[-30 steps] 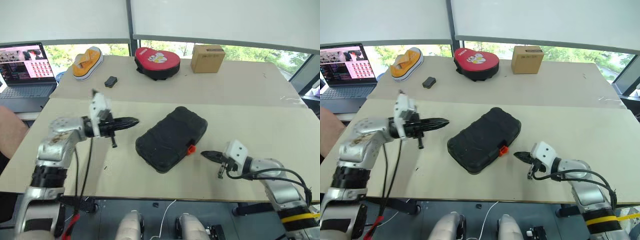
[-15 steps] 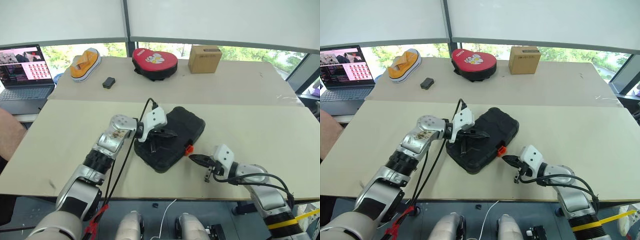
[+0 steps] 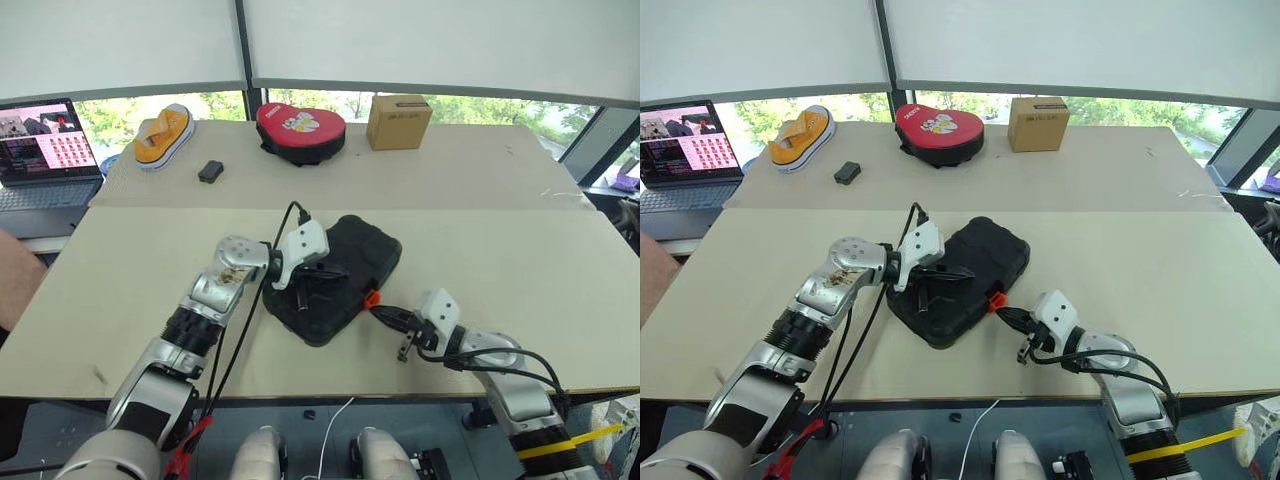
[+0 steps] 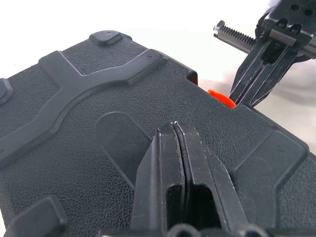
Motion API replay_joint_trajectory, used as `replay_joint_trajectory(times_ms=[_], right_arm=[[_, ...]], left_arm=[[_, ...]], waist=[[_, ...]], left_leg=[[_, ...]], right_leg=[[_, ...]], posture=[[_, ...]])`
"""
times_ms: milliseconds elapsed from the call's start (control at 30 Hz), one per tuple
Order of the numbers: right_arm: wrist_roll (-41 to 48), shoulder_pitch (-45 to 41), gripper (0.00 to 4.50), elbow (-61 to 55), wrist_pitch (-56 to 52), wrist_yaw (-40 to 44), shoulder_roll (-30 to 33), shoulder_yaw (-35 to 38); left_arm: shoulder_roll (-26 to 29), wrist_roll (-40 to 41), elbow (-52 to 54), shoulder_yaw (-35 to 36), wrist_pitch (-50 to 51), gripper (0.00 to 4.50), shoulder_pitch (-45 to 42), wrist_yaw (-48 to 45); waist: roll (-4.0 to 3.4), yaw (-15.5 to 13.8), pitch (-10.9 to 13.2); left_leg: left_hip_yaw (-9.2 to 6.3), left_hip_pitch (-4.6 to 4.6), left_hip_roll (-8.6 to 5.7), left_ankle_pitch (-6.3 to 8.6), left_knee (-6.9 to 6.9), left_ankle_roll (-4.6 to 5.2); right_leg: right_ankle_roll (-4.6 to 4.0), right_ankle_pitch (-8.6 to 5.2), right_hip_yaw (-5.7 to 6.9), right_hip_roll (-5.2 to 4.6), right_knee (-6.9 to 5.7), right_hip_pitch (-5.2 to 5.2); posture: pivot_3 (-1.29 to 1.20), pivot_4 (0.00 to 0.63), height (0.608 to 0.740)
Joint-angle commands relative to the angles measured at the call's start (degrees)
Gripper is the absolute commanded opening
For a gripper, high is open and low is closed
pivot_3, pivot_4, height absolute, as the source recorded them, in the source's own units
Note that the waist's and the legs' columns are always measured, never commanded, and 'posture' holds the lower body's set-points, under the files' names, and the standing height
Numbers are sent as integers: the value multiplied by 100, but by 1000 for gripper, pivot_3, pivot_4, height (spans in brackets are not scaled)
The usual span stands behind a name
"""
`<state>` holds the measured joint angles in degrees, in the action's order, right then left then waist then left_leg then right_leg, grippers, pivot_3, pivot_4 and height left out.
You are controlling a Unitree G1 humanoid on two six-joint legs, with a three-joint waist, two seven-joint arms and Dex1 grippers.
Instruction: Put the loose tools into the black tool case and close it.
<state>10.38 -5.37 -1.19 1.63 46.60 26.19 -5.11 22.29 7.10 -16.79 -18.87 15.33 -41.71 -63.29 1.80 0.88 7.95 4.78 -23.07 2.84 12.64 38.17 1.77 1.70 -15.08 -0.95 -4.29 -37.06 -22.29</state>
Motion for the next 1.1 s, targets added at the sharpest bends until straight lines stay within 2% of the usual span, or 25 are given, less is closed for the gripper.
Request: replay_joint_trajectory(times_ms=[33,500,700,1100], right_arm=[[303,-218,0,-230,504,-38,-201,217],[540,-119,0,-362,396,-51,-404,489],[227,236,0,-471,-666,-80,81,262],[4,134,0,-339,-918,-265,150,108]], left_arm=[[54,-332,-452,-332,369,61,305,-16],[16,-345,-522,-386,376,61,324,-42],[1,-353,-567,-379,356,61,304,-34],[-51,-404,-753,-356,245,61,159,10]], waist=[[0,5,0],[-1,10,0],[-8,-40,-26],[-14,-42,-33]], left_leg=[[0,1,0,0,0,0],[1,5,2,0,-1,0],[3,8,-1,1,-12,0],[3,6,-3,1,-13,1]], right_leg=[[0,0,-1,1,-1,0],[-1,0,-5,0,-2,0],[0,-2,-4,-6,8,6],[-2,-3,-4,-8,15,6]], posture=[[0,150,740],[0,150,740],[0,150,740],[0,150,740]])
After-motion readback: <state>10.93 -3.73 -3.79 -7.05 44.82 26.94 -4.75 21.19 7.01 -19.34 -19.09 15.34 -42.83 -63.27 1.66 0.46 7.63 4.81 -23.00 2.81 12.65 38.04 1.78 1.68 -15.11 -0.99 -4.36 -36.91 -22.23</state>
